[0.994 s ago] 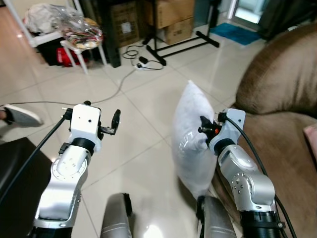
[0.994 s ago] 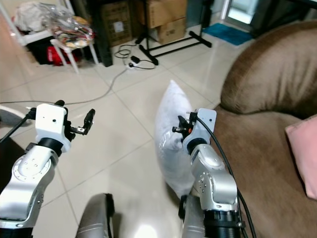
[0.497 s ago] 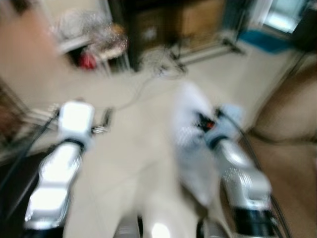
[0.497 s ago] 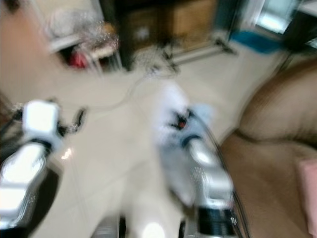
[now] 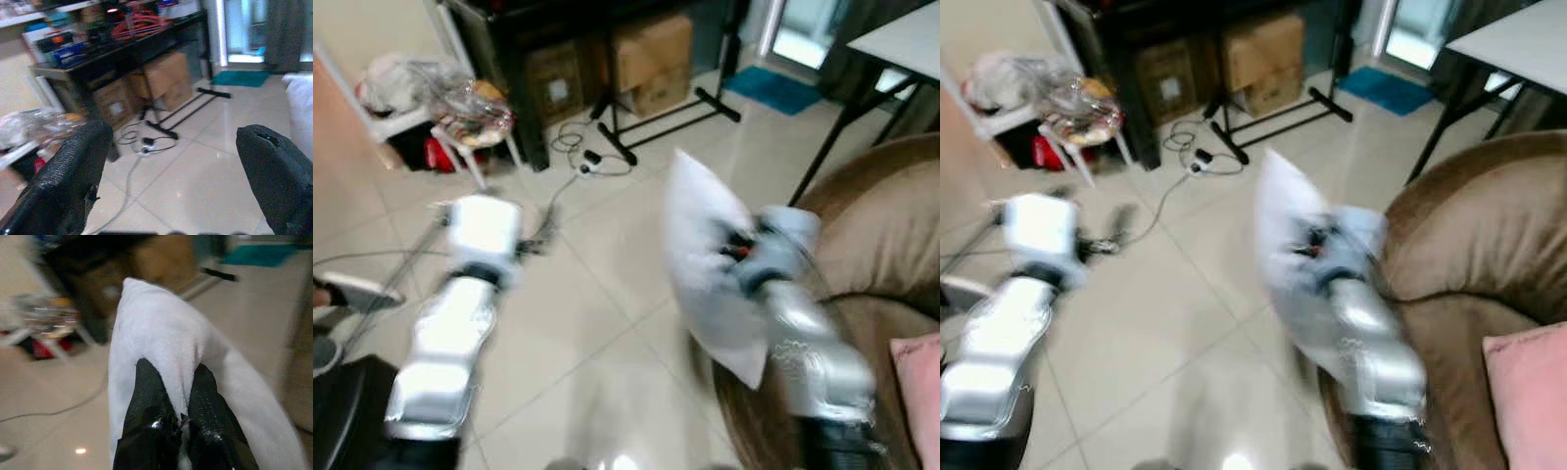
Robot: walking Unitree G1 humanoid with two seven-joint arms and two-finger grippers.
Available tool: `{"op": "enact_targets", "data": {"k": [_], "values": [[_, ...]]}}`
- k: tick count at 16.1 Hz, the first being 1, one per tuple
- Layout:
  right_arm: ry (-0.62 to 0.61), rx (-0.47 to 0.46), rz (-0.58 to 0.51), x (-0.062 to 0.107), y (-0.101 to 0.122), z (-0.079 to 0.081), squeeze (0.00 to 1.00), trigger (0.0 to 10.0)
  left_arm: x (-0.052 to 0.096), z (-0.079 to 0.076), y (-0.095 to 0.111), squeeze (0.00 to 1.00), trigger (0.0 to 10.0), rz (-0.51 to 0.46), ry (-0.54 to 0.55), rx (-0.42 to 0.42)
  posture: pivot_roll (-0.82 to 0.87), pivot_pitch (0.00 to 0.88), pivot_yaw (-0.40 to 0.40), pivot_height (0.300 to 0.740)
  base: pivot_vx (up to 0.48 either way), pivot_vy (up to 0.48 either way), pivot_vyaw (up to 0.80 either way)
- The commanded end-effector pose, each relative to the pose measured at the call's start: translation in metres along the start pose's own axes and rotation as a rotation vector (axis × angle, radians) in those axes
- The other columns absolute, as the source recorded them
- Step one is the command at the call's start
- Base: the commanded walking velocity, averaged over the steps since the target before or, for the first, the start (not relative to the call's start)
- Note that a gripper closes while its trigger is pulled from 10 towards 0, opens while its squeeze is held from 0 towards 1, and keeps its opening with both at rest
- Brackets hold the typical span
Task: Move the pillow to the sofa from floor
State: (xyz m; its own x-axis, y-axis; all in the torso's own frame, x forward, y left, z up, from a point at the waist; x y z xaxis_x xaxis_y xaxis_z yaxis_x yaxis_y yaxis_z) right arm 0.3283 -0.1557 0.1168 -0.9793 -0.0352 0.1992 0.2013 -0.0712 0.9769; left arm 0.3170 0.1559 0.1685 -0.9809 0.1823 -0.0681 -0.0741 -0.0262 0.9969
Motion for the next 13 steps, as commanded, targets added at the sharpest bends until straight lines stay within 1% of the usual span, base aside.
{"op": "enact_targets", "data": {"k": [1,9,12,13], "values": [[0.073,-0.014,-0.058,-0.0015,0.0158,0.0227,0.00,10.0,0.0053,0.0161,-0.0039,0.14,10.0,0.019,0.048,-0.021,-0.07,0.000,0.056,0.740,0.000,0.000,0.00],[0.074,-0.015,-0.060,-0.0001,0.0152,0.0227,0.00,10.0,0.0071,0.0180,-0.0069,0.15,10.0,0.026,0.041,-0.032,-0.07,0.000,0.058,0.740,0.000,0.000,0.00],[0.092,-0.005,-0.113,0.0032,0.0250,0.0256,0.00,10.0,0.0072,0.0159,-0.0068,0.15,10.0,0.025,0.034,-0.031,-0.07,0.000,0.055,0.740,0.000,0.000,0.00],[0.104,0.000,-0.109,0.0034,0.0250,0.0277,0.00,10.0,0.0074,0.0156,-0.0071,0.15,10.0,0.025,0.033,-0.032,-0.07,0.000,0.054,0.740,0.000,0.000,0.00]]}}
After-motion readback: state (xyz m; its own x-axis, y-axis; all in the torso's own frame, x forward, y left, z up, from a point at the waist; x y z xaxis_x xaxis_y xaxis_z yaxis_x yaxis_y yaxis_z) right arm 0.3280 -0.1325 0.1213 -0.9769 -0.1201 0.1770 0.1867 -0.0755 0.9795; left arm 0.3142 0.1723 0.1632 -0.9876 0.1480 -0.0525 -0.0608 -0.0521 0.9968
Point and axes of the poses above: a point about 5 cm out from each wrist's last joint towards the gripper, its own x axis pointing back from the gripper into the wrist, its own y axis along the axis of the wrist's last joint, z = x × y, the point moved 4 cm from there along -x, pointing out of the wrist towards the gripper, and after that the axes turned 11 degrees about x, right-handed, at the moved point
